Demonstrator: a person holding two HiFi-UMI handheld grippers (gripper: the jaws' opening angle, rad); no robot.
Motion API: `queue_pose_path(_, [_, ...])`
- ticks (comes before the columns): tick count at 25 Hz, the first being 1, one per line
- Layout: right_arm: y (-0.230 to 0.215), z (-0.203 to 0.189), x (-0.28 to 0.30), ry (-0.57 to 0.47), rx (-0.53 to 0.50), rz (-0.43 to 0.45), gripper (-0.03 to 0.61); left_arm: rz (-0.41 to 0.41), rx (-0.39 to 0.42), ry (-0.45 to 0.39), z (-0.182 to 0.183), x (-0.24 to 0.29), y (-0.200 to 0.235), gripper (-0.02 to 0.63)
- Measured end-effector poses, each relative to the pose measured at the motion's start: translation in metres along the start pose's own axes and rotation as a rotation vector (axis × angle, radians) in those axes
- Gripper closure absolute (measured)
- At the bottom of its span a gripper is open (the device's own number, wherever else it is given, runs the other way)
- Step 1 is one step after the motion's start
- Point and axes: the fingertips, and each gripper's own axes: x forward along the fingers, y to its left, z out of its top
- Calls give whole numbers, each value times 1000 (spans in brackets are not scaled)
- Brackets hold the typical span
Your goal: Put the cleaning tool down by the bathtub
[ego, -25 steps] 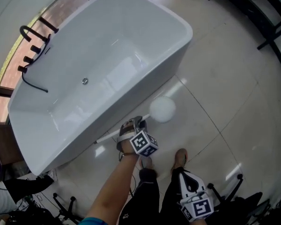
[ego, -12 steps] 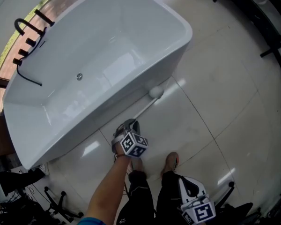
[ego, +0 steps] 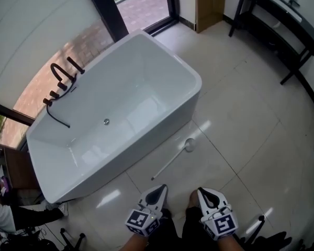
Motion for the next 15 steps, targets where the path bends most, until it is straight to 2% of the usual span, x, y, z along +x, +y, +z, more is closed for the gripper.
queue_pose_path(2, [-5,27,-18,-18,-39,-4,565,-17,85,-55,40,-14,-34,614])
queue_pose_path(5, [3,65,-48,-36,-81,6,565,-6,312,-89,89,-38,-82,614])
queue_pose_path(7, [11,95,-69,-80,-114,14,565,15,387,-128,116,-57,-109,614])
queue_pose_path(11, [19,148,-119,-177,-212,10,565,59,382,-192,139,-87,-148,614])
queue_pose_path(15, [41,167,-153,-207,-230,34,565,121,364,-216,137,-111,-162,614])
